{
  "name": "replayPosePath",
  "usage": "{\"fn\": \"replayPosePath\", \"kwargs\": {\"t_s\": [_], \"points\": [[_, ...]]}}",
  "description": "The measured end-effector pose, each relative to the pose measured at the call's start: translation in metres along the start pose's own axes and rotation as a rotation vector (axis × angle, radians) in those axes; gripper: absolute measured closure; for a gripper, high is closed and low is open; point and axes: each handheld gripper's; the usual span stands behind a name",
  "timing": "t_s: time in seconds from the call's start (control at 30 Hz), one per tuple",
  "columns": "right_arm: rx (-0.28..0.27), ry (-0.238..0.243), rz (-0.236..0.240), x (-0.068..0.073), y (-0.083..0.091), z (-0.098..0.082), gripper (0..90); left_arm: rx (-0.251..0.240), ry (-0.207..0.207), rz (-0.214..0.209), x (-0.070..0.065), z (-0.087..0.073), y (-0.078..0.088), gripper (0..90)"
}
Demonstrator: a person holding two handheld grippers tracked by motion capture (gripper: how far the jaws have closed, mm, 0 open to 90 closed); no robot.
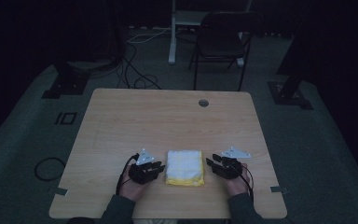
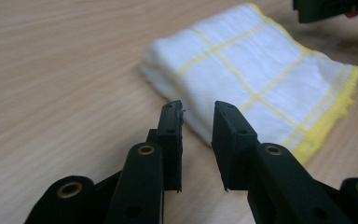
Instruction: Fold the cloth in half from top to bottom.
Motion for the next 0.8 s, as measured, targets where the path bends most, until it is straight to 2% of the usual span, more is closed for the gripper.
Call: {"fn": "replayPosePath", "kwargs": {"t_s": [0.1, 0.17, 0.23, 0.33, 0.53, 0.8], "points": [[0.017, -0.004, -0.034, -0.005, -0.004, -0.001, 58.6, -0.023, 0.023, 0.031, 0.01, 0.0, 0.01, 73.5], [0.029, -0.027, -0.039, -0.008, -0.006, -0.002, 58.0, -0.039, 0.046, 0.048, 0.018, 0.0, 0.016, 73.6], [0.037, -0.034, -0.051, -0.01, -0.008, -0.002, 57.9, -0.045, 0.052, 0.079, 0.023, 0.0, 0.022, 73.5], [0.04, -0.023, -0.073, -0.012, -0.01, -0.003, 57.5, -0.059, 0.073, 0.102, 0.033, 0.0, 0.028, 73.3], [0.048, -0.006, -0.095, -0.012, -0.012, -0.003, 57.4, -0.08, 0.117, 0.131, 0.05, -0.001, 0.038, 73.1], [0.044, -0.013, -0.107, -0.015, -0.012, -0.003, 57.4, -0.109, 0.177, 0.154, 0.068, -0.005, 0.048, 73.2]]}}
Point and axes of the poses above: each handheld gripper's, and its own axes: y roughly backward along the jaws, z roughly out of its top, x roughly to its left, and after that the axes turned 13 degrees about -z, right-handed
